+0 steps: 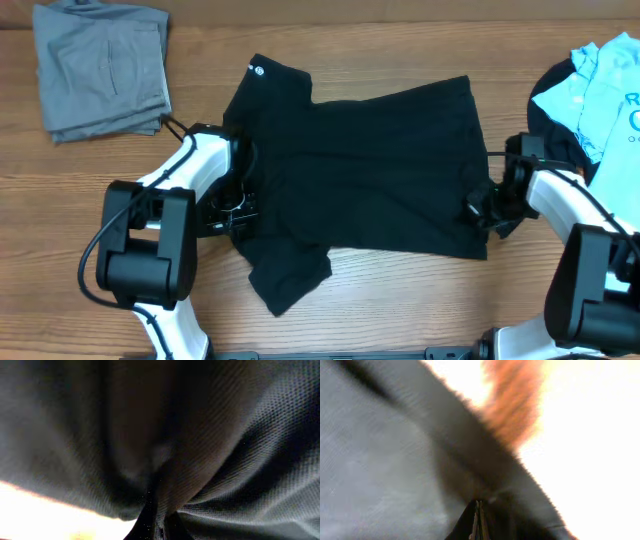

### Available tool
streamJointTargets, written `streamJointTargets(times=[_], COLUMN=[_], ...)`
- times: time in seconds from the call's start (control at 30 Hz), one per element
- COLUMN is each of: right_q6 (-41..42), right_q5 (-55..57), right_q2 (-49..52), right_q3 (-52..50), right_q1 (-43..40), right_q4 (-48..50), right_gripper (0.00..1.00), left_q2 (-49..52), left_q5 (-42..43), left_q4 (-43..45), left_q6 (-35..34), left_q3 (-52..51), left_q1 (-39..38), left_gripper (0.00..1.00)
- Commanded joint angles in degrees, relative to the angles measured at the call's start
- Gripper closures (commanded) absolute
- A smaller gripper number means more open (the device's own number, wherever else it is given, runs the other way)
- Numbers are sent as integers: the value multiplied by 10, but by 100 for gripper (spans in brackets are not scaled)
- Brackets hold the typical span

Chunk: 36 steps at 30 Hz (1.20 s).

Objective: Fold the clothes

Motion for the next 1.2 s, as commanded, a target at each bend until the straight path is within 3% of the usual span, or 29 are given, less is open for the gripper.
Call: streamJointTargets(times=[0.0,0.33,0.43,0.57,0.6,0.63,0.7,0.73,0.93,1.07,1.17], right_q6=[7,7,-20,-54,-54,-54,-54,-54,-34,-37,-40], right_q5=[-1,-1,-9,-21,-21,-21,-21,-22,-24,-34,-33], right_q2=[-1,-90,-143,-170,-169,-168,-168,-168,-168,-168,-168], right_q3=[5,44,44,44,42,37,24,16,-23,-26,-26], right_q1=[-32,-57,-54,-33,-28,-20,-5,2,40,42,42], right_q4=[-10,-67,-74,-98,-101,-100,-95,-93,-86,-87,-90], right_gripper=[96,96,96,93,88,76,53,48,41,17,10], left_q2=[-65,-226,-275,-299,-298,-296,-292,-290,-287,-287,-287], left_q5=[-19,-16,-3,37,38,38,42,45,59,62,81], left_q4=[-13,-24,-32,-41,-46,-49,-50,-50,-49,-49,-50], left_q6=[-14,-14,-12,12,12,12,12,12,12,-10,-19], left_q3=[-6,-6,-6,-6,-6,-7,-10,-12,-51,-78,-88], left_q1=[11,9,9,7,5,2,-4,-7,-48,-98,-140], left_gripper=[96,88,66,25,15,9,6,6,11,13,14])
